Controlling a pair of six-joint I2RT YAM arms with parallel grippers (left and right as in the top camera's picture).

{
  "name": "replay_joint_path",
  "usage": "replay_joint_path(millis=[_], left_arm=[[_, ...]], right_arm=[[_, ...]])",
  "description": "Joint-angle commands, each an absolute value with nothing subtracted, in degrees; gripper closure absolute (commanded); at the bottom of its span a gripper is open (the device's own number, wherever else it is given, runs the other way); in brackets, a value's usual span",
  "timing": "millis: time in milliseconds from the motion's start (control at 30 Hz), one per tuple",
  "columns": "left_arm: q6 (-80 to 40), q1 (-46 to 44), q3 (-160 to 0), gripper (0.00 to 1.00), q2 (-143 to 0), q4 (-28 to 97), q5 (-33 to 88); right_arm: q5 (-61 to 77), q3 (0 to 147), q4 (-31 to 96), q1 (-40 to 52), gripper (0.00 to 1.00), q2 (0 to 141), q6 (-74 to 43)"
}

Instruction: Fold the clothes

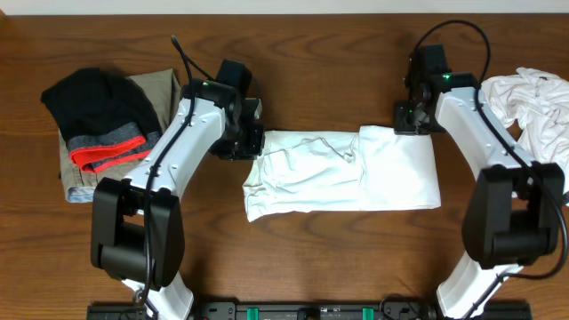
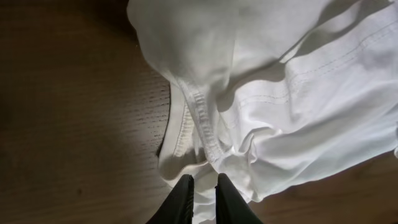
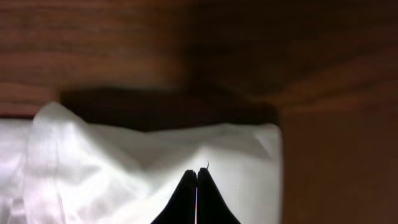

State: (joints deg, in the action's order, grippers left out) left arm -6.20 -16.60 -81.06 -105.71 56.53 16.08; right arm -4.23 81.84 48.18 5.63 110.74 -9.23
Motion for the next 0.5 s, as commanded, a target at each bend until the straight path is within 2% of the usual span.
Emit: replay_joint_path(millis=[0, 467], left_arm=[[-6.31, -16.36, -81.67, 0.86, -105.75, 56.66, 15.35], [-6.31, -16.36, -81.67, 0.85, -105.75, 56.71, 15.35]], right_arm=[[-0.01, 81.65, 46.81, 5.69, 0.98, 113.01, -10.24], [0.40, 81.62, 45.15, 6.02, 0.96, 121.47, -10.22]])
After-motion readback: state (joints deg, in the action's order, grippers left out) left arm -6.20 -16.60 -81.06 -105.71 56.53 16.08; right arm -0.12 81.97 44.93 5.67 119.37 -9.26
